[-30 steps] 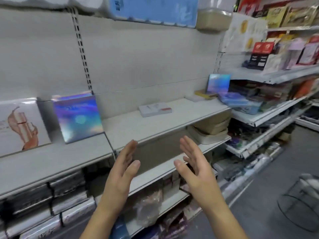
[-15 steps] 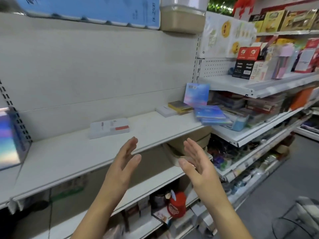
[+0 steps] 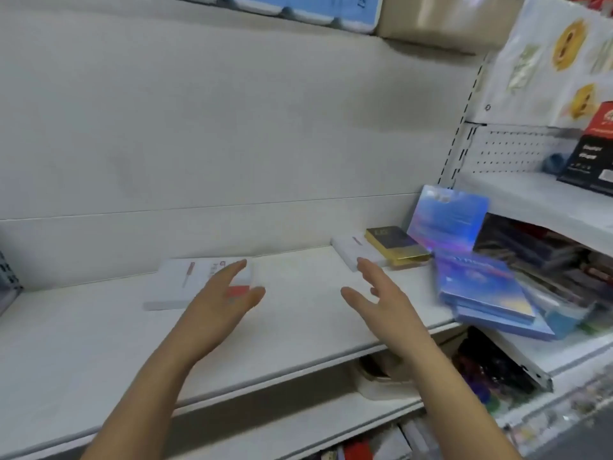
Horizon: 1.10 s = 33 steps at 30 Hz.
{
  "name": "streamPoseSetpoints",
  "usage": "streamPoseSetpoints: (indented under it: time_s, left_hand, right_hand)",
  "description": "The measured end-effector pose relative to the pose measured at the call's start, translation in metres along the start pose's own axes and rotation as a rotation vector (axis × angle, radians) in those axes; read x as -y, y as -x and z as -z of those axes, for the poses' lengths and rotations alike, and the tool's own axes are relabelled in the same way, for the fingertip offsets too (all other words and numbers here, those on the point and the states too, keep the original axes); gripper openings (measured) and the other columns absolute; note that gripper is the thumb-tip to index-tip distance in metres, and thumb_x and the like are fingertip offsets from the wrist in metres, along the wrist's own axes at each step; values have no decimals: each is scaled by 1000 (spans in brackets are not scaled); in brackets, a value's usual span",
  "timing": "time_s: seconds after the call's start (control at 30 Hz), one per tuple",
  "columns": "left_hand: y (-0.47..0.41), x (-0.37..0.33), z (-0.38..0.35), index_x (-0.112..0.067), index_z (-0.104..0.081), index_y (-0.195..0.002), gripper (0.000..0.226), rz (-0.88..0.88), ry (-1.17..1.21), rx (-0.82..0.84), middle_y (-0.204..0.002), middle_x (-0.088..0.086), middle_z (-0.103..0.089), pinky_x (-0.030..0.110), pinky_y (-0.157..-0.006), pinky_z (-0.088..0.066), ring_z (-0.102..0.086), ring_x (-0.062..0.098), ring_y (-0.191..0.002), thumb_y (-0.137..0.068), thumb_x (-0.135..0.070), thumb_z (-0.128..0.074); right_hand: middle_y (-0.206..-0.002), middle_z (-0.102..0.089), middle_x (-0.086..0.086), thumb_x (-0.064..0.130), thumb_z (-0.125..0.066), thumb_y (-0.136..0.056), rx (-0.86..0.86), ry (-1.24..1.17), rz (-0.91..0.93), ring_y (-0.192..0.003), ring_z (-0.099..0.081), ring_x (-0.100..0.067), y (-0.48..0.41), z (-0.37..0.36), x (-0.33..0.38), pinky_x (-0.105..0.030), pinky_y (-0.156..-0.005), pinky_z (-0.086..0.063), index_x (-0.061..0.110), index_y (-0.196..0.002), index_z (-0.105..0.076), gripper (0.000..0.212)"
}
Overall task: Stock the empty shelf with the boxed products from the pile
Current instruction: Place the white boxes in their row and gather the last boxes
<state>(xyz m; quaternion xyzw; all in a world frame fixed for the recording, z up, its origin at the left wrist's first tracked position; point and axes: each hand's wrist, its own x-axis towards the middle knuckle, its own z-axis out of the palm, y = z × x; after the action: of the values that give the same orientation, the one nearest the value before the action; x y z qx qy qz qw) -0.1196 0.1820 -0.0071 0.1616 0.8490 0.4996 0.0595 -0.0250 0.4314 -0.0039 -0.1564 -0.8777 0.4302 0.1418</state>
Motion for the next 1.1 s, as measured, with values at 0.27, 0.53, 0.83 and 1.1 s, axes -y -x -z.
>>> streamPoseSetpoints:
  time_s: [0.27,0.53,0.83,1.1]
  left_hand:
    - [-45,22,7,-21,-55,-140,42,193,-382,-121,-149,-4,-50,37,-114,-35,-41,18,-144,-99,-27,-58]
    - [-55,9,-10,-32,-58,-116,35,277,-946,-75,-124,-10,-56,35,-91,-39,-51,19,-120,-100,-52,-35]
    - [-71,11,12,-45,-48,-139,68,298,-864,-117,-139,-12,-53,43,-102,-29,-49,17,-129,-79,-73,-63]
    - [-66,20,43,-40,-31,-154,101,378,-944,100,-155,-12,-44,43,-109,-27,-43,17,-141,-69,-91,-53]
  right_hand:
    - [-168,-20,5,56,-48,-99,106,461,70,-152,-22,-17,-111,4,-50,-37,-120,-19,23,-158,-19,74]
    - [-160,-37,5,61,-43,-97,166,597,211,-149,-27,-17,-119,-11,-48,-38,-122,-16,25,-159,-24,75]
    - [-109,-67,10,19,-56,-99,76,37,153,-98,-62,-6,-95,-7,-42,-16,-71,-49,33,-132,-58,36]
    - [-149,-42,-2,50,-63,-90,-26,524,61,-136,-41,-25,-112,2,-43,-39,-106,-38,26,-151,-35,71]
